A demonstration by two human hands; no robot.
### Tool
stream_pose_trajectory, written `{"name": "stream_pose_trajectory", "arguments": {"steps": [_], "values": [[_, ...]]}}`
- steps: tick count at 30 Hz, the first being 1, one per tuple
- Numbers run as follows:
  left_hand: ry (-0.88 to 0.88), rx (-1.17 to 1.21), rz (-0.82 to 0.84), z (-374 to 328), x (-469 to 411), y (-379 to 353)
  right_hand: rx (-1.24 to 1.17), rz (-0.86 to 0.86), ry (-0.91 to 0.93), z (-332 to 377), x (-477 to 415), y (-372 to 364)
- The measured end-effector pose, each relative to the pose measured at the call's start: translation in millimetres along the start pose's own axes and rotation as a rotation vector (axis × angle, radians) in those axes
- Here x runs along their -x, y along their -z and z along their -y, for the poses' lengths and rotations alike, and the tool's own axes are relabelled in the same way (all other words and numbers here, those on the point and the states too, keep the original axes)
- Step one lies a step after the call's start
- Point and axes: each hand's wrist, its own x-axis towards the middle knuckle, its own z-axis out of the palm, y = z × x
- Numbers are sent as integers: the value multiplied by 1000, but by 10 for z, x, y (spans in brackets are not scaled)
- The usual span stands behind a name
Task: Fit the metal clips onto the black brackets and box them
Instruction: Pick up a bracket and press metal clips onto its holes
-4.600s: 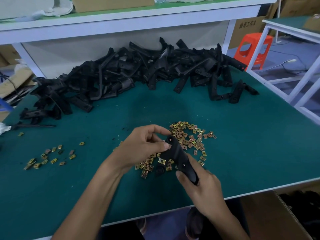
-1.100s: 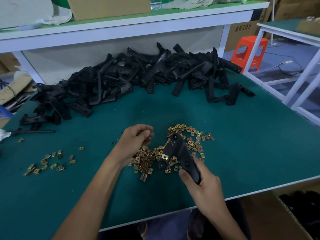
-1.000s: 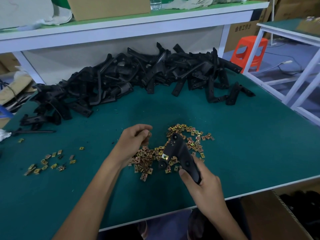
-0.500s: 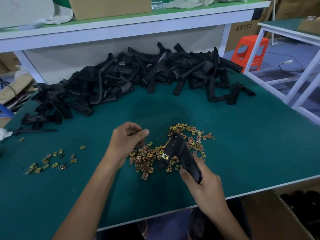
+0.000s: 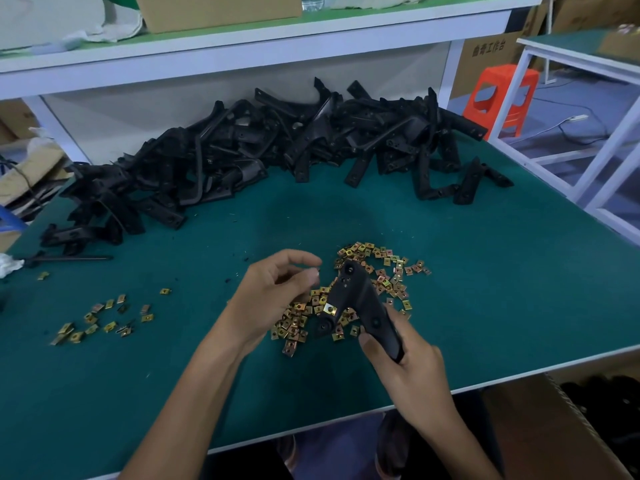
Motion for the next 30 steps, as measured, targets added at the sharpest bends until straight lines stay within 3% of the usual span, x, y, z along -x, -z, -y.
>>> {"name": "stream_pose_trajectory", "arguments": {"steps": [12,18,25,30], "values": [[45,127,11,-41,30,-85,7,2,16,-5,-3,-5],[-30,-89,-8,-12,25,-104,24,-3,16,19,2,7],[-83,-143,27,-78,64,-119,29,3,15,28,5,7],[-82,-50,51,-86,76,-169,28,4,30,29,8,10]]}}
